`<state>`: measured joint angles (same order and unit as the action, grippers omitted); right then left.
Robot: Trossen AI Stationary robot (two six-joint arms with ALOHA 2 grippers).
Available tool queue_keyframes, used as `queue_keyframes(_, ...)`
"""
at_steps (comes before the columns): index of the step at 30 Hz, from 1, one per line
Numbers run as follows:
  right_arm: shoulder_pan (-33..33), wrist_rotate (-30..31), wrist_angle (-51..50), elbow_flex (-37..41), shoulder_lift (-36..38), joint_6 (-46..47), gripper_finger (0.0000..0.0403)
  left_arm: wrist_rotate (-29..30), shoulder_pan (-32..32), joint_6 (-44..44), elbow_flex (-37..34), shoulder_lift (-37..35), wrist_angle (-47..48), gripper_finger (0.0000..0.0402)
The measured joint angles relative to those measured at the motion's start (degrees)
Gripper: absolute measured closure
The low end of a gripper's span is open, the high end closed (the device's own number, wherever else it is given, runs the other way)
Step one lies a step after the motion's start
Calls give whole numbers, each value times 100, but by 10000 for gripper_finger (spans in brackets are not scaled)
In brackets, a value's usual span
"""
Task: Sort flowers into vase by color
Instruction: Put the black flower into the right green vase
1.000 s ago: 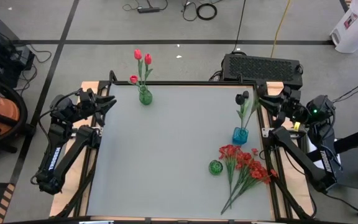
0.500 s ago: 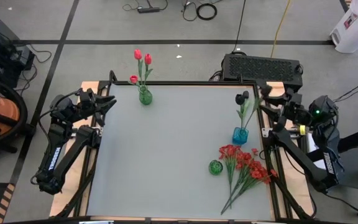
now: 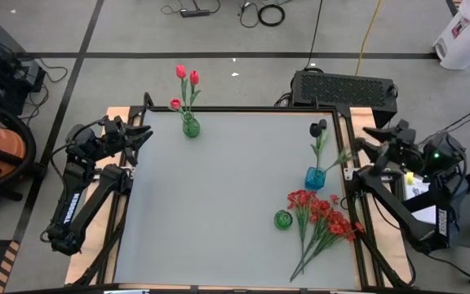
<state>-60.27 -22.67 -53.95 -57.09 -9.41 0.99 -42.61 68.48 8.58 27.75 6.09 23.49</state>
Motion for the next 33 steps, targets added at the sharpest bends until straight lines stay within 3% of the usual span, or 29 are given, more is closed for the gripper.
queue_keyframes(9, 0, 1753, 267, -47, -111, 251, 193, 0, -1, 0, -1, -1, 0, 283)
queue_keyframes(14, 0, 2327, 313, -47, -493, 275, 193, 0, 0, 0, -2, -2, 0, 283)
queue_keyframes(25, 0, 2080, 242, -112, -1683, -340, 193, 0, 0, 0, -2, -1, 0, 283)
queue_keyframes(33, 0, 1630, 768, -639, -1933, -401, 193, 0, 0, 0, 0, -2, 0, 283)
